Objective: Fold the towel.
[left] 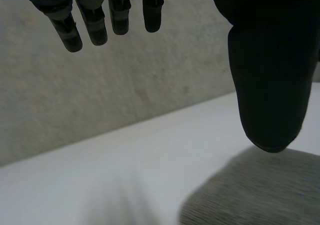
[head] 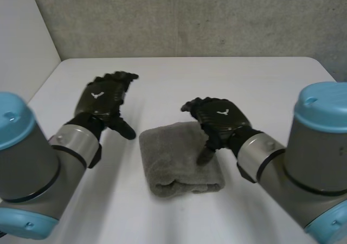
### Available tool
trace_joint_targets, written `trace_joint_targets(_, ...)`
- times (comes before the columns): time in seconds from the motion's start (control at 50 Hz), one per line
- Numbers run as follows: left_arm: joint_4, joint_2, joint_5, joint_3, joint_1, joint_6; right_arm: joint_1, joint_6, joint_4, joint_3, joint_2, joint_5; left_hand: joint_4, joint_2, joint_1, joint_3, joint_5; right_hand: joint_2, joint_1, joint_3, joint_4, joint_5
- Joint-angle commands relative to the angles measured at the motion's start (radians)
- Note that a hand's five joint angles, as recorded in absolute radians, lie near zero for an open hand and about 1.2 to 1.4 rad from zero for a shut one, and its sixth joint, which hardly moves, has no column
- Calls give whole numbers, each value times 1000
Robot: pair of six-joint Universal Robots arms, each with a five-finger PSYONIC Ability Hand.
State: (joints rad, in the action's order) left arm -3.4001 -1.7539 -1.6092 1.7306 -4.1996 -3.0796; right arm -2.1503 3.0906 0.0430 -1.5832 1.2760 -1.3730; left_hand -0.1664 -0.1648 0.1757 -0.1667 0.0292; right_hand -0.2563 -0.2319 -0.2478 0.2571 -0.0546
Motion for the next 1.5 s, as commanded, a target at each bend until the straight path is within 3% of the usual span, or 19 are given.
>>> trace_joint_targets(0.02,173,-141,-87,-129,95,68,63,25,1,-11,-38,74,-9,-11,0,-9,-28,82,57,73,-83,55)
trace_joint_targets(0.1,249,-222,-156,-149,127,113,61,25,1,25,-128,74,-8,-10,-1,-8,-29,82,57,73,-83,55)
trace_joint_targets(0.3,255,-279,-170,-120,148,117,58,-7,-35,97,-271,61,-8,-10,-1,-8,-29,82,57,73,-83,55)
trace_joint_targets(0.38,255,-283,-167,-121,148,114,58,-56,-34,94,-276,35,-8,-10,-1,-8,-29,82,57,73,-83,55)
trace_joint_targets(0.52,231,-303,-163,-131,161,111,69,-190,-23,65,-264,-98,-8,-10,-1,-8,-29,82,57,73,-83,55)
trace_joint_targets(0.82,168,-363,-159,-141,182,108,67,-199,20,12,-237,-98,-8,-10,-1,-8,-29,82,57,73,-83,55)
trace_joint_targets(0.94,171,-326,-164,-144,181,108,61,-187,18,15,-199,-97,-8,-10,-1,-8,-29,82,57,73,-83,55)
trace_joint_targets(1.16,211,-35,-159,-217,148,84,81,-185,9,42,31,-109,-8,-10,-1,-8,-29,82,57,73,-83,55)
trace_joint_targets(1.26,414,80,-163,-359,92,-19,179,-181,-11,78,192,-126,-8,-10,-1,-8,-29,82,57,73,-83,55)
trace_joint_targets(1.36,536,114,-163,-401,30,-5,231,-173,-51,101,256,-167,-8,-10,-1,-8,-29,82,57,73,-83,55)
trace_joint_targets(1.5,547,140,-167,-413,-8,-7,254,-170,-115,137,264,-196,-8,-10,-1,-8,-29,82,57,73,-83,55)
